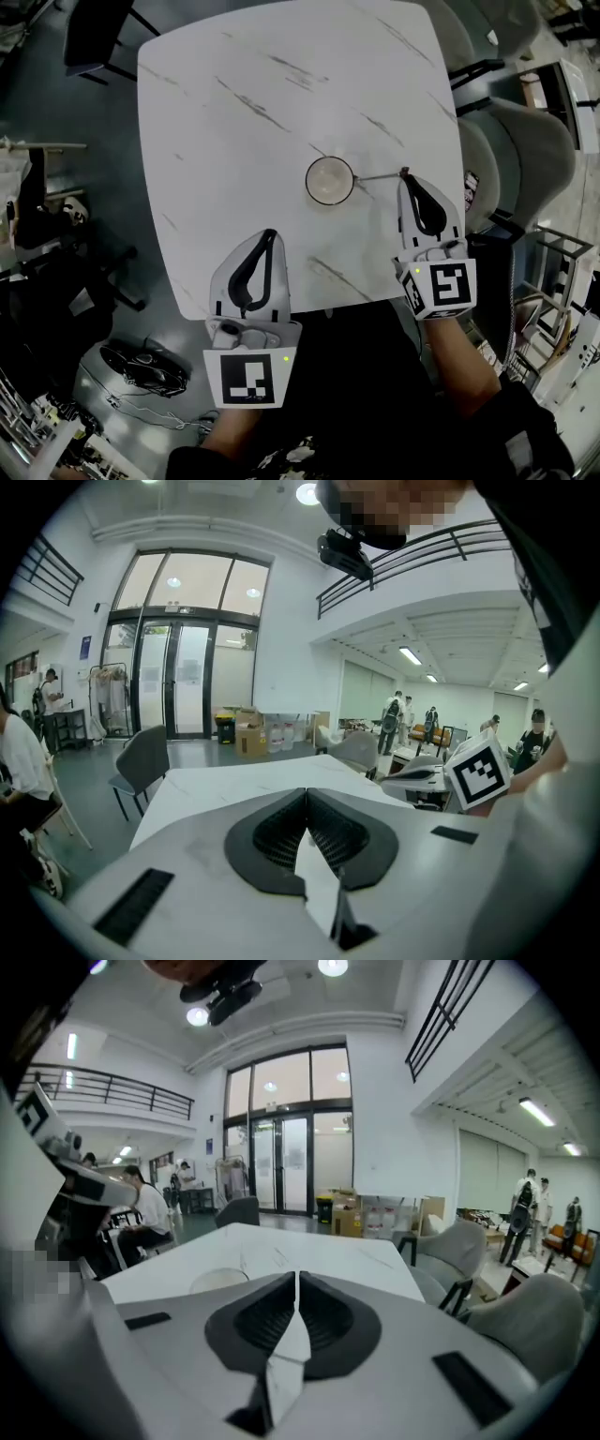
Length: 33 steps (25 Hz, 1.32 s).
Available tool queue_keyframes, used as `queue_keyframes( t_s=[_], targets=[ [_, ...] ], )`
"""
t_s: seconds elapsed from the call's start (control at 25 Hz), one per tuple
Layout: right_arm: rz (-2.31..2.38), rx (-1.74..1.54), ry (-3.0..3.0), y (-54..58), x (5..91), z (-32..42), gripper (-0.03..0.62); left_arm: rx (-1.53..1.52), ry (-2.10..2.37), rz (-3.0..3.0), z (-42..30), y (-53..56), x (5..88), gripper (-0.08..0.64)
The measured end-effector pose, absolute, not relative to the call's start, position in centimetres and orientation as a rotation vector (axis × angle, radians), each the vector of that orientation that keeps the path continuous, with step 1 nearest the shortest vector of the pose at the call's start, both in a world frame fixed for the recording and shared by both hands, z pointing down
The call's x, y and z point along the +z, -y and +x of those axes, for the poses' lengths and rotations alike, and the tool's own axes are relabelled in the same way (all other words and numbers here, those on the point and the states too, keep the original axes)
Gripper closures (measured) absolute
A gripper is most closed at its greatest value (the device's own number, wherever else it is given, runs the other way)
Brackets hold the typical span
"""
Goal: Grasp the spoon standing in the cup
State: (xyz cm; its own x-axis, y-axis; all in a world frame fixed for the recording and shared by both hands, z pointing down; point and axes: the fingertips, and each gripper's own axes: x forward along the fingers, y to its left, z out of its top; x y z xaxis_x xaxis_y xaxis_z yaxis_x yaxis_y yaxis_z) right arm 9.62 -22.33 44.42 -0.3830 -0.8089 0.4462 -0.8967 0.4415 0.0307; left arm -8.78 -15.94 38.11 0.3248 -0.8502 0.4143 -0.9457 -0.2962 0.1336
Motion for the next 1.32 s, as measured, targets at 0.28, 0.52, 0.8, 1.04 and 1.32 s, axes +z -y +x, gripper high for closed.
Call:
queue_keyframes(
  t_s=[0.28,0.52,0.8,1.04,1.32],
  targets=[
    [1.472,0.222,2.504,17.7,34.4,6.0,0.528,0.249,1.663,2.355,-10.6,13.4,32.5,0.551],
    [1.501,0.207,2.513,11.6,31.9,4.6,0.529,0.159,1.691,2.419,-12.1,9.8,29.3,0.551],
    [1.536,0.177,2.503,7.3,31.1,3.1,0.529,0.073,1.699,2.460,-13.4,6.0,27.6,0.551],
    [1.565,0.138,2.499,5.7,29.8,2.7,0.529,0.068,1.684,2.457,-14.1,4.7,27.8,0.551],
    [1.579,0.142,2.486,4.5,29.1,3.7,0.529,0.030,1.705,2.478,-13.7,3.9,26.7,0.551]
  ],
)
